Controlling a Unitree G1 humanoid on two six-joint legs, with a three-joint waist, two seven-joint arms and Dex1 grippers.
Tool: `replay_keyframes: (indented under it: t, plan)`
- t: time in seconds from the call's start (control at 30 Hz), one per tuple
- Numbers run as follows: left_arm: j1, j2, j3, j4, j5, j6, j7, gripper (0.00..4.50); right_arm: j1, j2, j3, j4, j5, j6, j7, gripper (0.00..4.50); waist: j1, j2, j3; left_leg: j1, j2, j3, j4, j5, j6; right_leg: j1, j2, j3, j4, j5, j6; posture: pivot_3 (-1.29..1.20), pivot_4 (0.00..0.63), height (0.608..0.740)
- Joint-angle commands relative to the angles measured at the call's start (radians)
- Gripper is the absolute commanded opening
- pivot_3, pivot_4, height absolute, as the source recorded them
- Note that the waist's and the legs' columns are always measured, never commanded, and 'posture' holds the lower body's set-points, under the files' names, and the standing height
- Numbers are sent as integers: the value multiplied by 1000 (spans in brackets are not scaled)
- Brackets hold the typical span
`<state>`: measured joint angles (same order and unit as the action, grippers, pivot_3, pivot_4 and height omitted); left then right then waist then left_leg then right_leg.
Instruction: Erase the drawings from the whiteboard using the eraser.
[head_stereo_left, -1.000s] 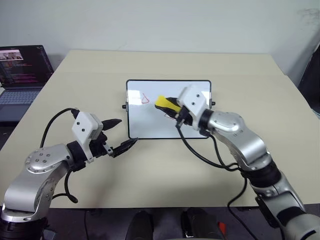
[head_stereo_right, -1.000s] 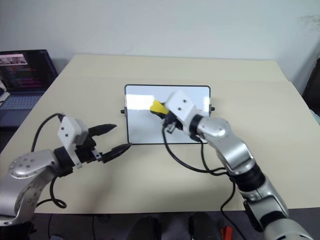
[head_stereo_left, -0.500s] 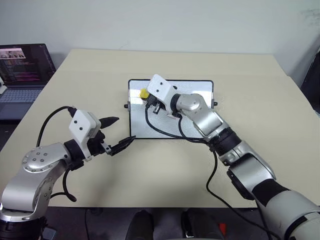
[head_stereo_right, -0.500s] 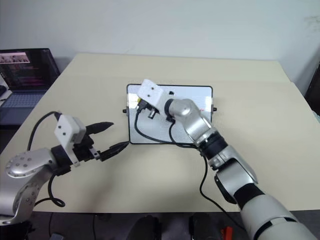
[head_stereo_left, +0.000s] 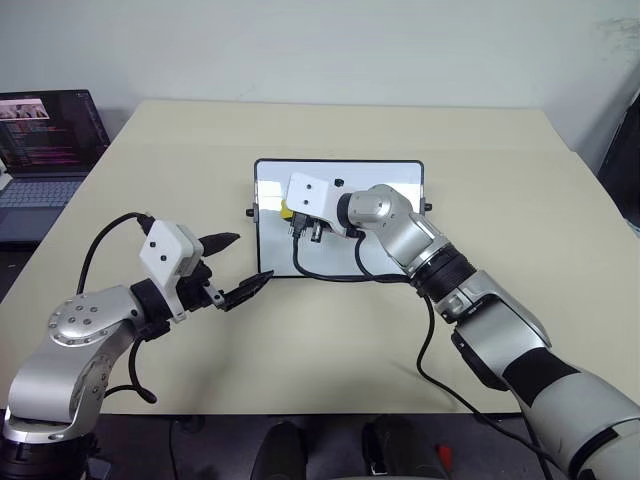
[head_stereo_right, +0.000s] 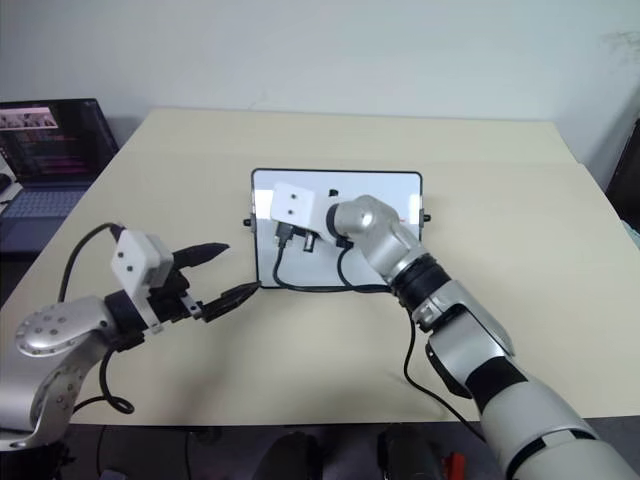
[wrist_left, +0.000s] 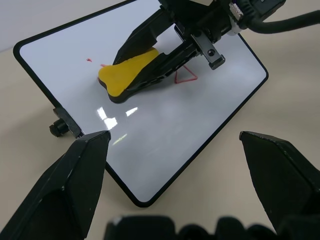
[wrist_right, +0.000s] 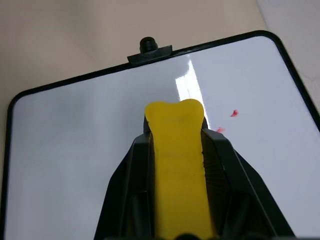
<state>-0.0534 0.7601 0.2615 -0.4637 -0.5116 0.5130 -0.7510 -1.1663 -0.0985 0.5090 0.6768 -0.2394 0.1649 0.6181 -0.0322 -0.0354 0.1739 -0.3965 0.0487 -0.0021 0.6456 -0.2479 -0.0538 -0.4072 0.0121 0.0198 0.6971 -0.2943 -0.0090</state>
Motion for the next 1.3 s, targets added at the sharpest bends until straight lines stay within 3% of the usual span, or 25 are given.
replay_keyframes:
  t: [0.03,0.4,0.6,0.93,1.13,1.3]
  plan:
    - [-18,-4,-1,-12,4,-24,2,4500,-74,5,-53,59,-31,-32,-77,977,0,0,0,0,0,0,0,0,0,0,0,0,0,0,0,0,150,740]
    - [-29,-23,-22,-9,15,-31,5,4500,-84,-11,1,137,-77,-58,123,976,0,0,0,0,0,0,0,0,0,0,0,0,0,0,-1,0,150,740]
    - [-33,-24,-29,-7,20,-34,5,4500,-144,-12,-55,200,-87,-91,-6,976,0,0,0,0,0,0,0,0,0,0,0,0,1,0,-1,0,150,740]
    - [-46,-28,-37,1,22,-36,0,4500,-32,-69,22,89,-117,-71,202,976,1,0,0,2,0,-1,0,0,0,1,0,-1,1,0,-1,0,150,740]
    - [-49,-29,-42,1,25,-35,-1,4500,-121,-58,-36,176,-154,-110,-35,972,1,0,0,3,0,0,0,1,1,2,0,-1,2,1,-3,0,150,740]
    - [-50,-32,-43,1,26,-36,0,4500,-106,-58,-7,195,-158,-118,27,970,3,0,0,3,-1,1,0,2,2,2,0,-1,1,2,-3,0,150,740]
